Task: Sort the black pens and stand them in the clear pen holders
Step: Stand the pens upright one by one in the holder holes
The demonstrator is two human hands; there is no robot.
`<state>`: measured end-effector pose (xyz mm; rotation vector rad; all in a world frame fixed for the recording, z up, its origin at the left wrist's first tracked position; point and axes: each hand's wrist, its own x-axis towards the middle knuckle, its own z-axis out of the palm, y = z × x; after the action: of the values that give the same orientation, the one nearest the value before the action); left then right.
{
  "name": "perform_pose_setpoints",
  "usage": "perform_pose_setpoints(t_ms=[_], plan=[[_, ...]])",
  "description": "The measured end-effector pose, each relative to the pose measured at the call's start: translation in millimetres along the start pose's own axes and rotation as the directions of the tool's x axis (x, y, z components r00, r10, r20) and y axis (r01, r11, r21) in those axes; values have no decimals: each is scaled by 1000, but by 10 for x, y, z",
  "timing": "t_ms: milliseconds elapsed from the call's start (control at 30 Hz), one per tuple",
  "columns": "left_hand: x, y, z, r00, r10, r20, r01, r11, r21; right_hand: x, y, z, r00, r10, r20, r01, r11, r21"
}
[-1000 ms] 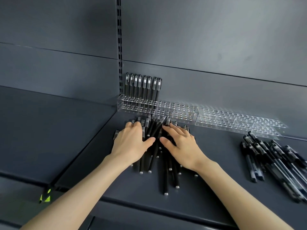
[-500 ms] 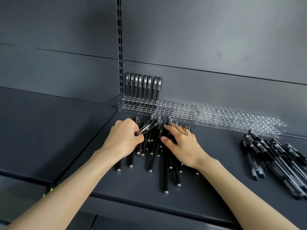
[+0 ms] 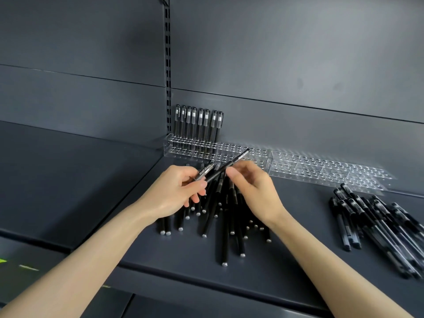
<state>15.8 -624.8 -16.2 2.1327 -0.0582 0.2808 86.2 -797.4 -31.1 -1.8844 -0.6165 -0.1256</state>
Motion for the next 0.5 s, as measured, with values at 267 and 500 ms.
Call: perform_pose_setpoints(t_ms=[267, 500], plan=[[294, 103, -68, 991, 134, 19, -130, 979, -158, 383, -302, -62, 978, 113, -178, -20, 891, 453], [800, -60, -234, 988, 152, 2, -151, 980, -131, 862, -377, -13, 948, 78, -309, 70, 895, 440]])
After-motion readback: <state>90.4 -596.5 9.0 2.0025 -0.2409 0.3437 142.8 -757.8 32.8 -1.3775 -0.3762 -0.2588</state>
